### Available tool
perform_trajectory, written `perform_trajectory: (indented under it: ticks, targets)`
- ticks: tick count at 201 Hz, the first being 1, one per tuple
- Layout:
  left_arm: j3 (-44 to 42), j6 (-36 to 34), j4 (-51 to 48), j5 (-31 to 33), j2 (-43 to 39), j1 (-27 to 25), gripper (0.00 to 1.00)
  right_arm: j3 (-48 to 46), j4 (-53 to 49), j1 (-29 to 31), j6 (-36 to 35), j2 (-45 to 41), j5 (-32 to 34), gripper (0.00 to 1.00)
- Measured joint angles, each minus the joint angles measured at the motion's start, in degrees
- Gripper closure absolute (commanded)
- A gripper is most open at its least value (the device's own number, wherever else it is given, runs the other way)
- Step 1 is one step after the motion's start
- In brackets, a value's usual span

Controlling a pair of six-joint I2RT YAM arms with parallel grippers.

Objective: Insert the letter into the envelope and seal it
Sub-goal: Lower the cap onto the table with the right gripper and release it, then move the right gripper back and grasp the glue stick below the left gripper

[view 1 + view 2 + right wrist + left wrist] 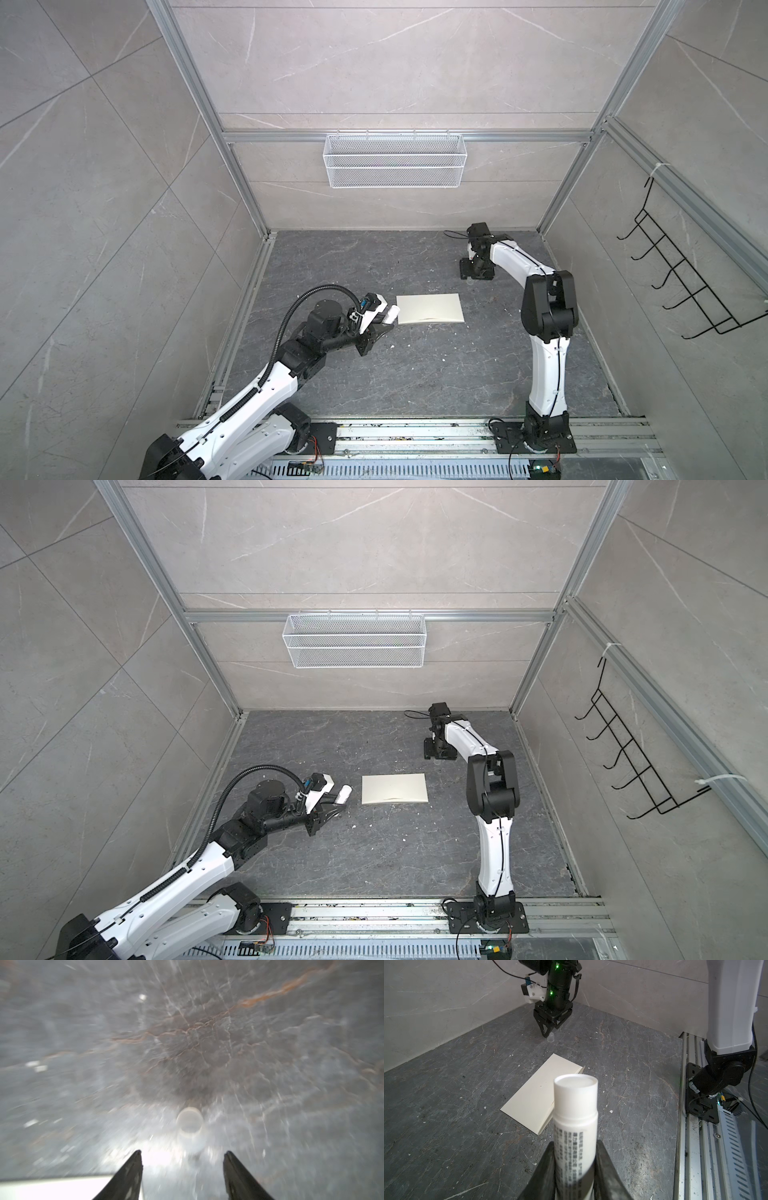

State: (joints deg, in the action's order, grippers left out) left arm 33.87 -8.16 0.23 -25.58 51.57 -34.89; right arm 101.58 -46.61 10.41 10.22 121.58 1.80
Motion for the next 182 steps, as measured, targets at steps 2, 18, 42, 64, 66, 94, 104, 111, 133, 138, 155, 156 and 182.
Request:
perform_trajectory:
  ticks: [2, 18, 42, 64, 66, 94, 104, 111, 133, 138, 155, 156, 182]
  targets:
    - [0.0, 0.1, 0.2, 0.0, 0.0, 0.0, 1.0, -0.3, 0.0, 0.0, 0.1, -0.8, -0.4, 0.29]
    - [-0.4, 1.1, 1.9, 0.0, 0.0, 0.0, 1.0, -3.2, 1.4, 0.0, 0.6, -8.3, -4.1, 0.26]
    - [-0.8, 2.7, 4.1, 0.0, 0.1, 0.0, 1.0, -7.4, 5.3, 0.1, 1.1, -21.2, -12.5, 0.21]
    - [-0.9, 4.1, 6.7, 0.0, 0.4, 0.0, 1.0, -11.5, 9.5, 1.8, 1.8, -31.5, -20.1, 0.19]
    - [-0.9, 4.3, 7.0, 0.0, 0.4, 0.0, 1.0, -11.9, 9.9, 2.2, 1.9, -32.3, -20.7, 0.18]
    - [-1.0, 6.0, 10.0, 0.0, 1.1, 0.0, 1.0, -15.9, 12.9, 9.4, 2.0, -39.6, -27.3, 0.16]
    - [-1.0, 6.6, 10.9, 0.0, 1.6, 0.0, 1.0, -16.9, 13.5, 12.5, 2.0, -40.9, -28.6, 0.15]
    - [-1.0, 6.9, 11.3, 0.0, 1.8, 0.0, 1.0, -17.4, 13.5, 15.2, 2.0, -41.4, -29.6, 0.14]
    - [-1.0, 7.9, 12.4, -0.1, 2.4, 0.0, 1.0, -18.7, 14.5, 21.6, 2.1, -41.7, -30.4, 0.14]
    - [-1.0, 8.1, 12.6, -0.1, 2.4, 0.0, 1.0, -19.1, 14.7, 22.6, 2.2, -41.7, -30.4, 0.14]
    - [-1.0, 8.8, 13.5, -0.1, 2.4, 0.0, 1.0, -20.2, 15.4, 25.4, 2.4, -41.7, -30.1, 0.14]
    - [-1.0, 8.8, 13.5, -0.1, 2.4, 0.0, 1.0, -20.3, 15.4, 25.5, 2.4, -41.7, -30.0, 0.14]
    - [-1.0, 9.6, 14.2, -0.2, 2.5, 0.0, 1.0, -20.7, 15.9, 28.9, 2.7, -41.6, -28.2, 0.15]
